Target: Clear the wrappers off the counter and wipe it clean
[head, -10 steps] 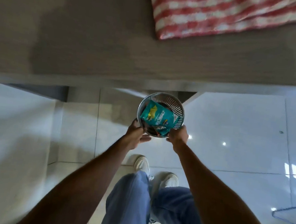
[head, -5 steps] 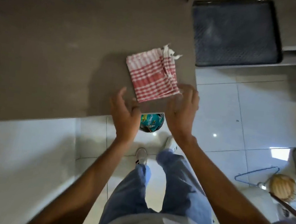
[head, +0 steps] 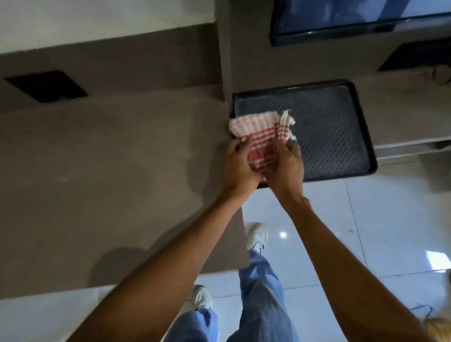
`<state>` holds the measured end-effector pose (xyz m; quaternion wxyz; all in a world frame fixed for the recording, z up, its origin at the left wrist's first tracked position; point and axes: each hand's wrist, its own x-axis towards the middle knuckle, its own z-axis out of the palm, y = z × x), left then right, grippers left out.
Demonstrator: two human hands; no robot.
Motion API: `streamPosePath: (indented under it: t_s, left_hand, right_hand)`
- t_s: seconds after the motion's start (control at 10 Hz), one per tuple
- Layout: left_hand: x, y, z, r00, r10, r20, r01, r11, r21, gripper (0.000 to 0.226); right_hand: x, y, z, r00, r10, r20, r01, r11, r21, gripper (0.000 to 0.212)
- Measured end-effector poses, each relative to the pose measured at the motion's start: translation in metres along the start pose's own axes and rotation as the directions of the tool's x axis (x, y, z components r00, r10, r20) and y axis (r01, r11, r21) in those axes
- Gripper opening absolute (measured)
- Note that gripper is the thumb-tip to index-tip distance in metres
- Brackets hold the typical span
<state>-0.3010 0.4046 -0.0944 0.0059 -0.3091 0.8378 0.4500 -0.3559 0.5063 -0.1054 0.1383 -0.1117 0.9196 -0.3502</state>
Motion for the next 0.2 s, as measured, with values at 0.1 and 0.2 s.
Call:
streamPosePath:
  t_s: [0.1,0.2]
  left_hand:
    - [0.060,0.028,0.011,0.998,-0.024,0.063,0.017,0.993,0.115,0.091]
    - [0.075,0.038,-0.002,0.981,-0.093,0.168,0.051,0.969,0.241,0.096]
  right_hand:
    - [0.064,0.004,-0.009,0.999,-0.005,0.031,0.006,0.999,-0.038,0.043]
    - [0.083,-0.002,-0.015,0.993,0.053,0.102,-0.022,0.960,-0.280,0.048]
